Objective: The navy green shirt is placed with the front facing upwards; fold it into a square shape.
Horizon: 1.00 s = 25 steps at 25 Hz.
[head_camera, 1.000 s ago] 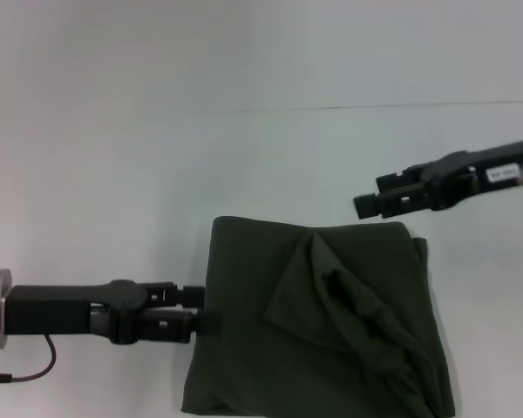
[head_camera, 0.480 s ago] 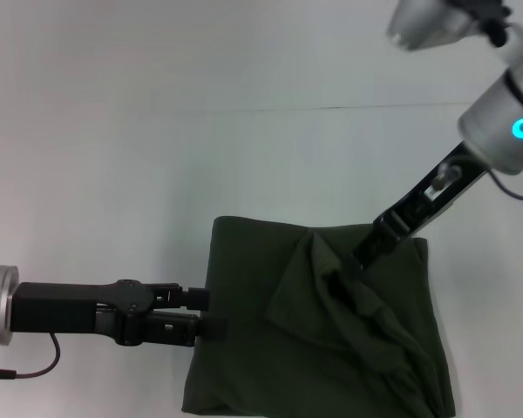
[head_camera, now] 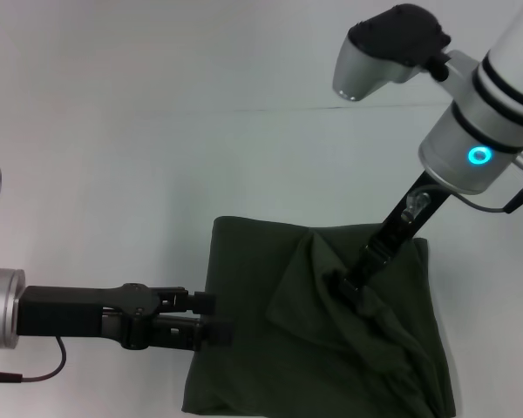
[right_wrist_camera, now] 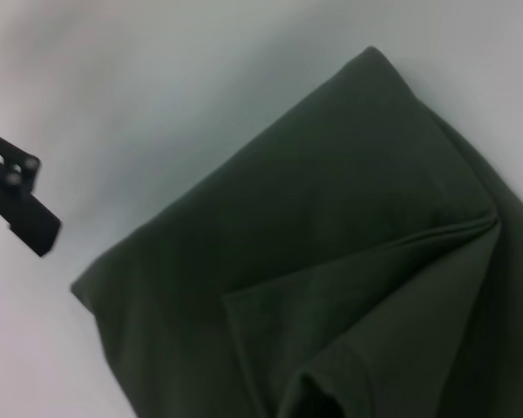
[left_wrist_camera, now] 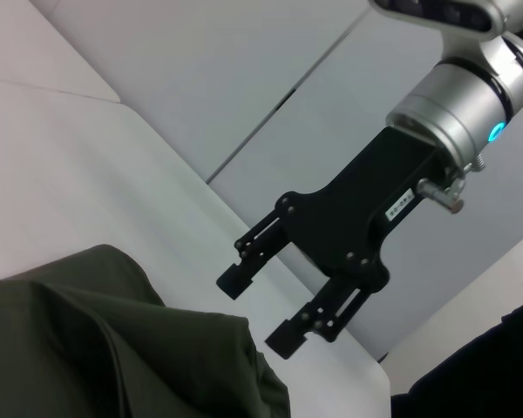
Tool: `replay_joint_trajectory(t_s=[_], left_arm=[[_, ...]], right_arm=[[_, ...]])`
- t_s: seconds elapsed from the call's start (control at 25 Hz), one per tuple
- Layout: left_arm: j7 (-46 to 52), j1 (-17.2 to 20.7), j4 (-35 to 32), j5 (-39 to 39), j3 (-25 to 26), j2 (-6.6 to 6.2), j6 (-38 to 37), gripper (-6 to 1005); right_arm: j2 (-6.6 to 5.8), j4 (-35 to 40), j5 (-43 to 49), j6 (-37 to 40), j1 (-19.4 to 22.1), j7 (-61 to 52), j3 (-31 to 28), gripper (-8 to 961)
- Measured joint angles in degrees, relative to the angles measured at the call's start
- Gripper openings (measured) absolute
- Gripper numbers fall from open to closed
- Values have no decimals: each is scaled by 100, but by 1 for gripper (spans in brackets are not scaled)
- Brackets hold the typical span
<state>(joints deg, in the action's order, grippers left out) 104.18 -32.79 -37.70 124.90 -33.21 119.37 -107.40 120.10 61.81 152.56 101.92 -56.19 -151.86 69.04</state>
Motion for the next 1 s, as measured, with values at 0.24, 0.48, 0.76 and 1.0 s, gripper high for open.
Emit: replay_joint_trajectory(t_s=[0.24, 0.48, 0.76, 1.0], left_arm=[[-4, 27, 64, -7, -1, 7, 45, 930], [10, 16, 152, -14, -1, 9, 80, 929], [33, 5, 158, -16, 3, 6, 76, 930], [6, -2, 157, -9, 9, 7, 82, 930]], right_arm=[[11, -184, 4, -494, 39, -8, 480, 788], [17, -212, -14, -707, 60, -25, 704, 788], [-22, -196, 341, -781, 231, -193, 675, 787], [-48, -155, 734, -894, 416, -282, 316, 786]])
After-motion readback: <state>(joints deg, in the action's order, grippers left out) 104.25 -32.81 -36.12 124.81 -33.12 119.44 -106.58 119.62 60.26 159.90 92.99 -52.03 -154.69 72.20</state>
